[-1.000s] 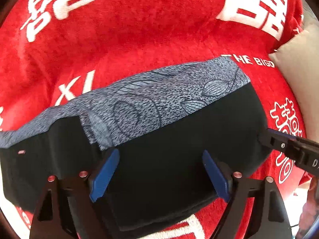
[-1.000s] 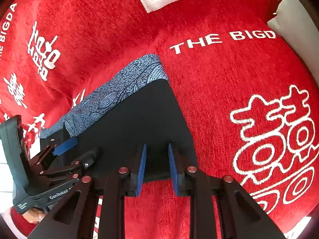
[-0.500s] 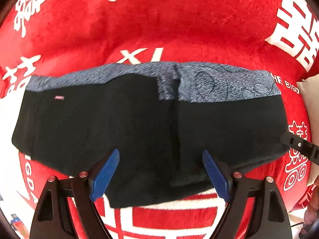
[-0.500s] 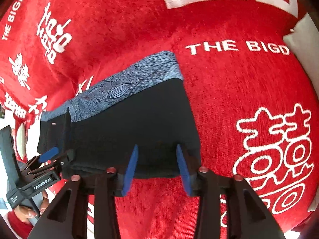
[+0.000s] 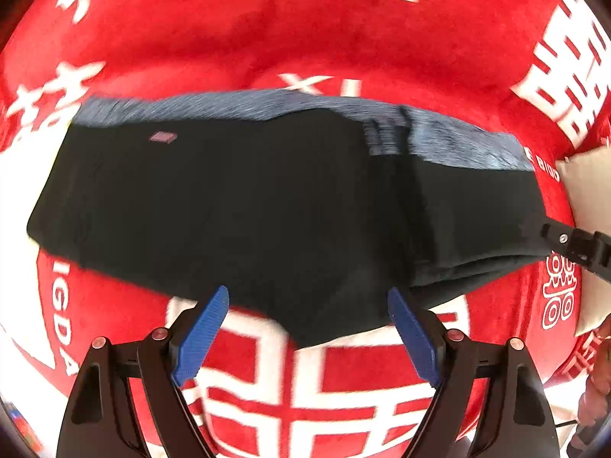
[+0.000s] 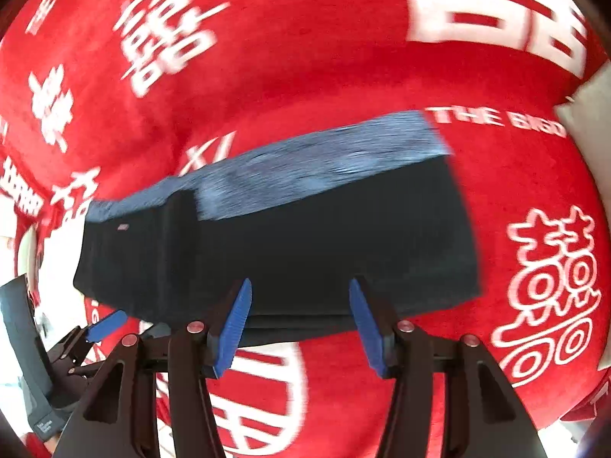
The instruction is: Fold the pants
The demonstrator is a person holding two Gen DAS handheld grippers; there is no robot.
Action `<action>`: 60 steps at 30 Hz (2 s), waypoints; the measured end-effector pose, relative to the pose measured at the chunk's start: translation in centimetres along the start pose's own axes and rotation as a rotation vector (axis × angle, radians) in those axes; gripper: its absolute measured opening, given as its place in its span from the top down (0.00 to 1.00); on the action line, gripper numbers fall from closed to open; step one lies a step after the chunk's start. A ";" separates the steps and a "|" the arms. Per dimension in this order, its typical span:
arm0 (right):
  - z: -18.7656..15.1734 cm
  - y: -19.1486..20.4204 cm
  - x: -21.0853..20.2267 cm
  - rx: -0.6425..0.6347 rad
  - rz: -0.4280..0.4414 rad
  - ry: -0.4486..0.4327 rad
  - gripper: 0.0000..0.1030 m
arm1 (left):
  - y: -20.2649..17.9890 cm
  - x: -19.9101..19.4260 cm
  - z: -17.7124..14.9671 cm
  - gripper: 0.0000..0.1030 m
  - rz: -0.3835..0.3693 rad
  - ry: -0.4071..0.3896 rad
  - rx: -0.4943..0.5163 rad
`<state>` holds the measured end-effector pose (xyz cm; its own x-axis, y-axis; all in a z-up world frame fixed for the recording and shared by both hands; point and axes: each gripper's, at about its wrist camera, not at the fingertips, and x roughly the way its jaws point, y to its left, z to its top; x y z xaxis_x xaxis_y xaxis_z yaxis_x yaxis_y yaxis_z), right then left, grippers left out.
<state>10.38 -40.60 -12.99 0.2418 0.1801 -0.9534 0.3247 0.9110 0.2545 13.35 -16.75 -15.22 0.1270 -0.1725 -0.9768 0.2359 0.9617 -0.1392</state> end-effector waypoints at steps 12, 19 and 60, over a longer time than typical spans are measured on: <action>-1.0 10.6 7.2 -0.256 -0.065 0.145 0.30 | 13.9 -0.5 -2.3 0.16 -0.011 -0.042 -0.326; -2.5 11.3 8.6 -0.343 -0.138 0.151 0.21 | 19.3 -1.0 -2.9 0.16 -0.121 -0.138 -0.496; 6.8 18.5 4.9 -0.371 0.099 0.218 0.16 | 16.0 -0.9 3.9 0.71 0.068 -0.336 -0.292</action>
<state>23.79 -25.42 -11.89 0.0436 0.3114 -0.9493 -0.0502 0.9497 0.3092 20.79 -2.08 -15.96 0.4502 -0.1198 -0.8849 -0.0595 0.9847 -0.1636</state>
